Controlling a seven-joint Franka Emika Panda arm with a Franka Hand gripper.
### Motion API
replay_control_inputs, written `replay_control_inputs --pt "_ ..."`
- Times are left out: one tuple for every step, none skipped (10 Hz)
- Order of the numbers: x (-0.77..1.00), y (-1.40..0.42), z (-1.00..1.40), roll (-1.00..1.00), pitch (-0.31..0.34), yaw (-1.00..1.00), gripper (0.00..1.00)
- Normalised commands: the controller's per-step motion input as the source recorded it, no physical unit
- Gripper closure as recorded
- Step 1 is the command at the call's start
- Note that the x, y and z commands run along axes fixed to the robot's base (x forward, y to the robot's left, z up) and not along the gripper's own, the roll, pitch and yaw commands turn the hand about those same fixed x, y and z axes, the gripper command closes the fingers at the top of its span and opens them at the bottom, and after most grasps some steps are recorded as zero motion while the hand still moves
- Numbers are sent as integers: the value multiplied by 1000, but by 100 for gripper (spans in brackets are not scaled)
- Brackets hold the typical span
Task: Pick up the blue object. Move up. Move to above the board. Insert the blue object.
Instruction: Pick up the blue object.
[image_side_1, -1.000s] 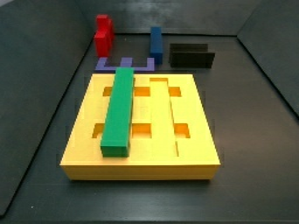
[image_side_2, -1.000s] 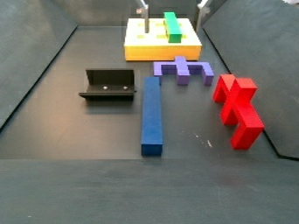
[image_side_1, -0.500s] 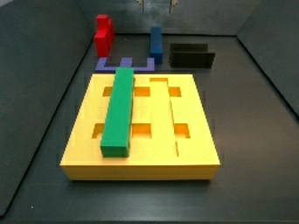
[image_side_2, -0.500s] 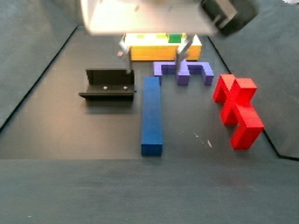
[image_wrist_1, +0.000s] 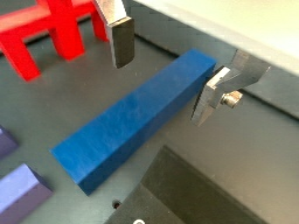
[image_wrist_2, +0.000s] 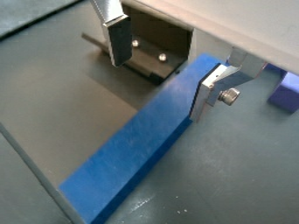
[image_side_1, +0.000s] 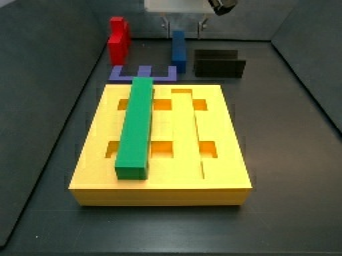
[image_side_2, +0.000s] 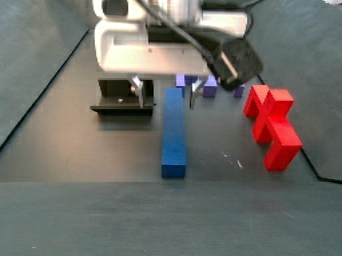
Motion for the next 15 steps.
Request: replay_control_inputs --pt "-49 234 -423 -93 -183 -37 0" --pt "-97 237 -323 -80 -159 -29 0" --pt "-166 226 -194 -121 -210 0 0" --pt "-77 134 -200 -90 -180 0 0" --pt "0 0 -260 0 -127 0 0" --pt "-17 0 -166 0 -96 0 0" --pt "0 -77 -163 0 -100 0 0" --pt "0 -60 -126 0 -90 0 0" --pt "0 -94 0 0 -33 -40 0" --pt "0 0 0 -21 -21 -51 0" --pt "-100 0 -89 0 -50 0 0" --pt "-66 0 -71 0 -31 -14 0" --pt "0 0 -29 0 0 0 0" --pt "0 0 -37 0 0 0 0" --pt "0 0 0 0 0 0 0"
